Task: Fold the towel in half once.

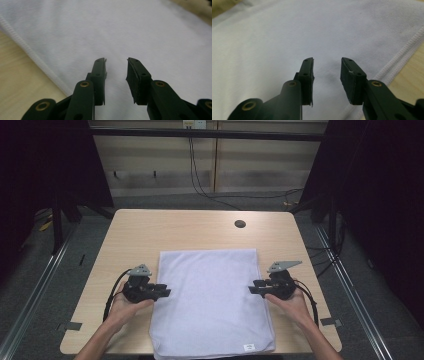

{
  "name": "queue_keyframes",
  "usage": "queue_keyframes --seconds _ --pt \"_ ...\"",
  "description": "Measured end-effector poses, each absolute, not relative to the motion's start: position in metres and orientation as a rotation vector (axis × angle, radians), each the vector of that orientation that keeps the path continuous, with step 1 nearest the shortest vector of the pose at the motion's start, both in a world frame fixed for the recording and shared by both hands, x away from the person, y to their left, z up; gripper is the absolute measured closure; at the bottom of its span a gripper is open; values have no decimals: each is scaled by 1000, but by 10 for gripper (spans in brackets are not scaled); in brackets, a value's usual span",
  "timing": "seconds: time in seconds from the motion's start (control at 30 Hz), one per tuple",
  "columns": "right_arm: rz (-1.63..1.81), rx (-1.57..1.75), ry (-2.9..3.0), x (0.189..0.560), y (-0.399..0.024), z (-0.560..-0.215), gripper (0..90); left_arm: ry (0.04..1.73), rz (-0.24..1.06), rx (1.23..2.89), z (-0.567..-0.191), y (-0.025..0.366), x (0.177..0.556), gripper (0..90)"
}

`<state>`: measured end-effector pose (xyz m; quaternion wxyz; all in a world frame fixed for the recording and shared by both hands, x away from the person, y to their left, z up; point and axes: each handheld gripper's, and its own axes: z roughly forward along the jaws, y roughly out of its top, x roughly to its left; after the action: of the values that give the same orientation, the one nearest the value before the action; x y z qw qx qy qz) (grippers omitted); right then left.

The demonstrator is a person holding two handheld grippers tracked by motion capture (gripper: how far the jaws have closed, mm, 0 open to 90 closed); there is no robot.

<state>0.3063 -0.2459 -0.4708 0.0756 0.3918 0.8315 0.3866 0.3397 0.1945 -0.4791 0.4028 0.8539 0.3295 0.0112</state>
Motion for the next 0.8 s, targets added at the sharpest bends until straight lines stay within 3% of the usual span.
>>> queue_keyframes --seconds 0.3,0.5,0.8 --pt "1070 1192 2528 343 -222 -493 604 907 85 2169 -496 193 362 634" --pt "1129 1198 2551 324 -229 -498 651 865 89 2182 -498 197 342 644" --pt "1114 1155 2590 290 -232 -496 652 819 77 2187 -498 199 306 661"
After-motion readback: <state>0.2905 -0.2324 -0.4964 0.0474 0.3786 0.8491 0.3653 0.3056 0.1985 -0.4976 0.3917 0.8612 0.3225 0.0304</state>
